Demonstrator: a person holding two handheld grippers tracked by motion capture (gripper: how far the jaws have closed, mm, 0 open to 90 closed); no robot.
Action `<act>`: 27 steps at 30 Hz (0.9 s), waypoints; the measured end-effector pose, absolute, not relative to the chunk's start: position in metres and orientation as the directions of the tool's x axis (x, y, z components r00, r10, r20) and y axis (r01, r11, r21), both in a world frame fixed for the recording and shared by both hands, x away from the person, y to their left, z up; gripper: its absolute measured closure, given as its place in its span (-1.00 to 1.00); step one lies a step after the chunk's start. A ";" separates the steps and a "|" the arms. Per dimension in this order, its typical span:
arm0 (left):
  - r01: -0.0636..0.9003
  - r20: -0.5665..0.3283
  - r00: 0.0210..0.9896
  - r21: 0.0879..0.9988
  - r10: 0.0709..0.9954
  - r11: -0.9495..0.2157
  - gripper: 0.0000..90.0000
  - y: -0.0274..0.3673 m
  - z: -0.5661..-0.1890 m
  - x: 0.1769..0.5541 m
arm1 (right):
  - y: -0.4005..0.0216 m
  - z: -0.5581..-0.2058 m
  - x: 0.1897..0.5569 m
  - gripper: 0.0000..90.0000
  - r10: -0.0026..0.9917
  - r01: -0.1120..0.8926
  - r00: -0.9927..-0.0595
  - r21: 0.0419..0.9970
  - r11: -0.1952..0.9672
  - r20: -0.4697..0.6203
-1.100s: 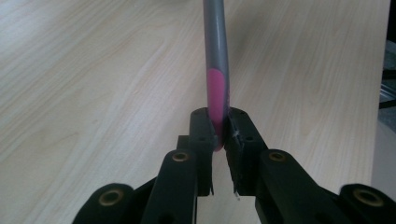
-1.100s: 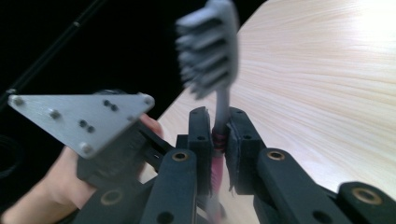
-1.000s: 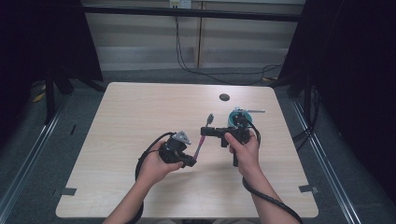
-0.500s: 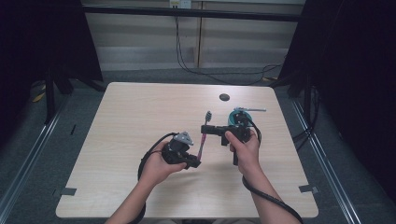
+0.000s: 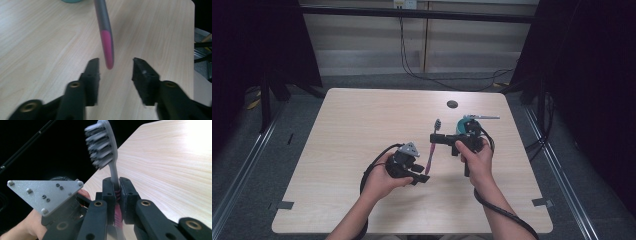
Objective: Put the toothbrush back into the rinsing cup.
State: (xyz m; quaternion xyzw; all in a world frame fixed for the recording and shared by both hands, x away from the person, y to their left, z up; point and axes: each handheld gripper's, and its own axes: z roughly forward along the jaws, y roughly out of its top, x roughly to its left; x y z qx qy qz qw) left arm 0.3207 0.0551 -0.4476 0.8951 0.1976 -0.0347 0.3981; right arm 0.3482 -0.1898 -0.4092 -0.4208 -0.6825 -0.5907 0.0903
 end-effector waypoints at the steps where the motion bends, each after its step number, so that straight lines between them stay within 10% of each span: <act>1: 0.378 -0.214 0.920 0.707 0.330 -0.598 0.04 0.056 -0.448 0.321 | -0.191 -0.408 0.348 0.85 0.470 0.681 -0.629 0.730 -0.050 0.619; 9: 0.370 -0.161 0.914 0.707 0.373 -0.602 -0.37 0.070 -0.454 0.324 | -0.201 -0.403 0.345 0.85 0.511 0.661 -0.639 0.750 -0.018 0.575; 27: 0.364 -0.095 0.904 0.684 0.417 -0.632 -0.55 0.097 -0.480 0.320 | -0.217 -0.399 0.344 0.85 0.559 0.650 -0.633 0.760 0.007 0.536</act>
